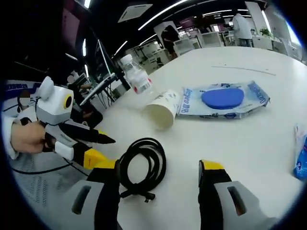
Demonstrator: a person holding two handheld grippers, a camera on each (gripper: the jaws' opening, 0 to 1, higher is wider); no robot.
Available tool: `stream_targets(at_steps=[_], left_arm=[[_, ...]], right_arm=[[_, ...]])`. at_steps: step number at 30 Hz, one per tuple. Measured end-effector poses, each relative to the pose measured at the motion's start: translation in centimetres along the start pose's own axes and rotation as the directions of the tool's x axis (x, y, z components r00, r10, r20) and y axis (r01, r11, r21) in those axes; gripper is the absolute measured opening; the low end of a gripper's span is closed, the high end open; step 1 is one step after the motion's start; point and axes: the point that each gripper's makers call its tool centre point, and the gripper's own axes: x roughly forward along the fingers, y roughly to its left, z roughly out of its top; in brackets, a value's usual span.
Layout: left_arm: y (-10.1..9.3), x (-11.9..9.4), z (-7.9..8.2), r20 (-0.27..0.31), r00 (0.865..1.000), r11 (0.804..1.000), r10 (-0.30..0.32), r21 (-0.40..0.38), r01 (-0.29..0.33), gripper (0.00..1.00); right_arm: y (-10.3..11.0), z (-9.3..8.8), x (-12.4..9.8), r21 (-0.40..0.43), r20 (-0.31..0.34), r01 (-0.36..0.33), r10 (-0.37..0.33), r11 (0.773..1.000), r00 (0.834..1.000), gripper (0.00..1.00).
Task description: Arrange the tabletop items into an orderly group along one side of the table until the central work area is clear of visible clutter.
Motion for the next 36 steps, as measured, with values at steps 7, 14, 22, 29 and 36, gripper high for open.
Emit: stream_targets(at_steps=[7, 14, 22, 29, 36], left_arm=[[0.2, 0.8, -0.3, -0.009, 1.0, 1.0, 0.004, -0.004, -0.004, 0.61], [0.7, 1.5, -0.7, -0.008, 1.0, 1.0, 0.008, -0.025, -0.008, 0.53], [1.2, 1.7, -0.9, 0.004, 1.0, 0.999, 0.016, -0.042, -0.016, 0.41], [1.2, 1.9, -1.3, -0.006, 1.0, 0.999, 0.019, -0.037, -0.019, 0.16], [1.7, 1.7, -1.4, -0.009, 1.0, 0.989, 0.001, -0.146, -0.002, 0.07]], right_arm=[[0.4, -1.0, 0.6, -0.02, -0.015, 0.006, -0.007, 1.0, 1.0, 0.56], [0.1, -1.5, 1.5, -0.019, -0.026, 0.009, -0.009, 1.0, 1.0, 0.47], [0.4, -2.4, 2.3, -0.025, -0.051, 0.024, -0.025, 0.999, 0.998, 0.3], [-0.1, -2.3, 2.3, -0.035, -0.032, 0.09, -0.091, 0.995, 0.995, 0.19], [-0.3, -2.4, 2.5, -0.066, -0.052, 0.124, -0.128, 0.99, 0.99, 0.14]])
